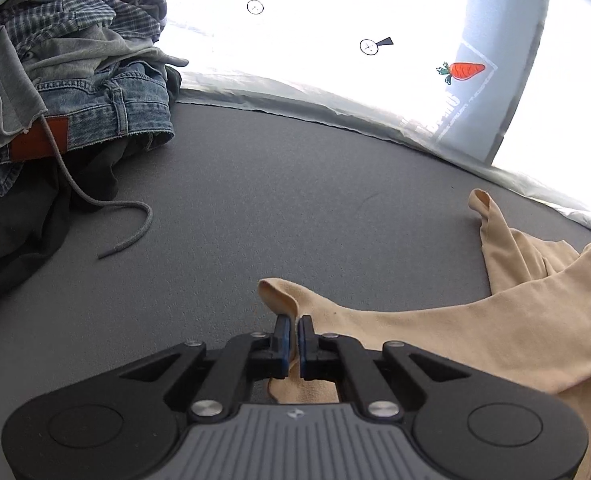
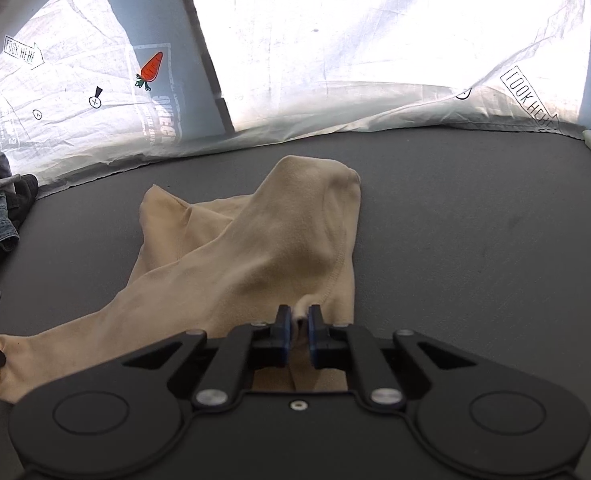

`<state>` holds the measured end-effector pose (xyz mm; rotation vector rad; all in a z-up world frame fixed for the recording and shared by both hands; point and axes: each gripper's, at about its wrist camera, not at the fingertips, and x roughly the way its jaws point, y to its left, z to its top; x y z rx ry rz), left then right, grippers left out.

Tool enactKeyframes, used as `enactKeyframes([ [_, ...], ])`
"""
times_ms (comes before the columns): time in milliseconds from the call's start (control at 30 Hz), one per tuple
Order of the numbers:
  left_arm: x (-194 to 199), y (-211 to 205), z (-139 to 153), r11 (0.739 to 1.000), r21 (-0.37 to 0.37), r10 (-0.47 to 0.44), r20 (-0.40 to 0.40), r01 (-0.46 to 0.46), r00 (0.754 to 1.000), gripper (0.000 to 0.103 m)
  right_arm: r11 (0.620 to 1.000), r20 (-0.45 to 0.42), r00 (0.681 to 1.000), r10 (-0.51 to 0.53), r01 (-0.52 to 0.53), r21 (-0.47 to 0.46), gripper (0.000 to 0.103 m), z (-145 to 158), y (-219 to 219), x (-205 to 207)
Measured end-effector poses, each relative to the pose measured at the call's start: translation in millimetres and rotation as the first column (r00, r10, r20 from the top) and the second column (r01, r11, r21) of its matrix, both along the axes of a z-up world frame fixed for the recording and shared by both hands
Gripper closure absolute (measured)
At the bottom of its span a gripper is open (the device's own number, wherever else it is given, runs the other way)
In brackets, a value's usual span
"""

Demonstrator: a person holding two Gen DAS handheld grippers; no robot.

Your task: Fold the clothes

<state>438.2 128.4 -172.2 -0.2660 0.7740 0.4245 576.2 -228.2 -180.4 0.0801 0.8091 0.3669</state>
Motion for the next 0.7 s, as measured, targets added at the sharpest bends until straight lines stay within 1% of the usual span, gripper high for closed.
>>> enactKeyframes([
  [100, 1.4, -3.9, 38.8, 0.999, 0.042, -0.014, 0.108, 0.009, 0.994, 0.098, 1.000, 0.032, 0.999, -0.009, 0.009, 0.027, 0.095, 12.1, -3.7, -3.5],
  [167, 3.4, -7.2, 65.5, 0.997, 0.076, -0.031, 0.178, 0.017, 0.984, 0.098, 0.999, 0.049, 0.999, -0.014, 0.011, 0.044, 0.095, 19.2, -5.0, -5.3],
  [267, 3.4, -7.6, 96.6, 0.995, 0.096, -0.045, 0.264, 0.020, 0.963, 0.098, 0.997, 0.078, 0.997, -0.017, 0.012, 0.073, 0.095, 31.9, -5.1, -9.7],
  [433, -5.9, -2.2, 132.3, 0.992, 0.124, -0.037, 0.364, -0.009, 0.931, 0.099, 0.992, 0.121, 0.993, -0.019, 0.004, 0.124, 0.095, 50.4, -4.2, -18.2],
  [467, -7.1, -0.2, 134.4, 0.992, 0.127, -0.036, 0.368, -0.012, 0.929, 0.099, 0.991, 0.126, 0.992, -0.018, 0.002, 0.132, 0.096, 52.5, -3.0, -19.8],
  [567, -9.2, 12.2, 127.6, 0.991, 0.128, -0.007, 0.345, -0.040, 0.939, 0.099, 0.993, 0.125, 0.992, 0.006, -0.021, 0.119, 0.096, 50.4, 6.3, -22.8],
  [600, -10.6, 16.5, 119.6, 0.990, 0.128, 0.008, 0.322, -0.052, 0.947, 0.099, 0.994, 0.113, 0.993, 0.018, -0.030, 0.104, 0.095, 47.5, 10.8, -22.8],
  [667, -14.3, 25.6, 99.8, 0.992, 0.107, 0.041, 0.271, -0.073, 0.962, 0.099, 0.995, 0.057, 0.997, 0.057, -0.061, 0.078, 0.094, 37.8, 20.5, -20.1],
  [700, -15.6, 29.8, 90.1, 0.992, 0.094, 0.056, 0.245, -0.081, 0.968, 0.099, 0.996, 0.038, 0.997, 0.064, -0.066, 0.067, 0.091, 33.2, 23.9, -19.6],
])
